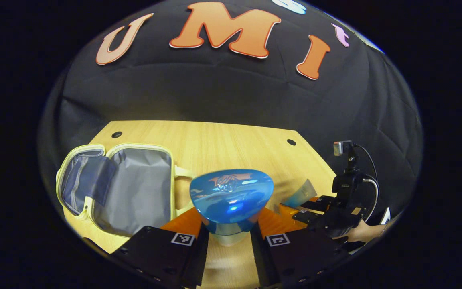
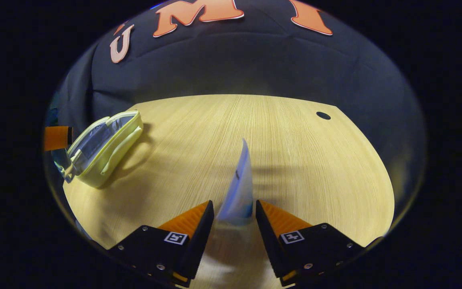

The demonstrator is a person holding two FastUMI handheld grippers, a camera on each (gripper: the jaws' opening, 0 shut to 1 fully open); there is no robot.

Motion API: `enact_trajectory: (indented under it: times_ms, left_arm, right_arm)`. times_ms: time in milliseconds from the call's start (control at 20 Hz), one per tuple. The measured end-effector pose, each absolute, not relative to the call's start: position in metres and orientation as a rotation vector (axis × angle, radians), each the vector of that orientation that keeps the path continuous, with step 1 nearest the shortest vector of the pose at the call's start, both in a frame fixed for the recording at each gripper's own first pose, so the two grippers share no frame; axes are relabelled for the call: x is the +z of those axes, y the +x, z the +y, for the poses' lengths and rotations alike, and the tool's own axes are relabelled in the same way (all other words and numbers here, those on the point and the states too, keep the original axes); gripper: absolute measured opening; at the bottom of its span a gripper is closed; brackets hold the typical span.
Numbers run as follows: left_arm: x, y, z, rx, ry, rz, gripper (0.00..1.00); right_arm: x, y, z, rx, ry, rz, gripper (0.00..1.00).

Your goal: First open the suitcase, pack the skin care products into it, and then close the suitcase.

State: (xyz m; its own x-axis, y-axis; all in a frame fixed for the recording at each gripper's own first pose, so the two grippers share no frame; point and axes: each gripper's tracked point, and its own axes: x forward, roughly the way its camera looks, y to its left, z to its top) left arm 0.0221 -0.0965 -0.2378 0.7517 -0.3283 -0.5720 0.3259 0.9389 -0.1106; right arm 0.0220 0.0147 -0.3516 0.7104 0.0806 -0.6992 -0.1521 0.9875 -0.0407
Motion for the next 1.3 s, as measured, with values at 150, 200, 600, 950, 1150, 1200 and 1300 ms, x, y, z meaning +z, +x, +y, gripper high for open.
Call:
enact_trajectory:
  times_ms: [150,200,600,950,1150,1200,1300]
  left_arm:
    - [-0.239,0.021,-0.081,-0.34,-0.021,0.645,0.5]
    - [-0.239,0.02,-0.076,-0.338,-0.025,0.652,0.5]
    - [-0.22,0.008,0.004,-0.347,0.06,0.812,0.5]
    - [-0.262,0.025,0.096,-0.256,0.128,1.001,0.51]
    - [-0.293,0.049,0.12,-0.24,0.106,1.055,0.5]
    - [-0.295,0.059,0.122,-0.242,0.098,1.056,0.51]
    - [-0.307,0.072,0.128,-0.239,0.131,1.081,0.5]
  right_arm:
    - [-0.352,0.021,0.018,0.142,-0.06,0.793,0.45]
    - [-0.353,0.019,0.02,0.147,-0.027,0.818,0.44]
    - [-0.278,-0.017,0.085,0.347,0.214,0.834,0.41]
    - [-0.273,-0.025,0.126,0.397,0.22,0.842,0.41]
    - [-0.277,-0.023,0.135,0.368,0.241,0.862,0.41]
    - [-0.279,-0.021,0.136,0.357,0.245,0.87,0.41]
    - [-0.281,-0.017,0.137,0.339,0.24,0.88,0.41]
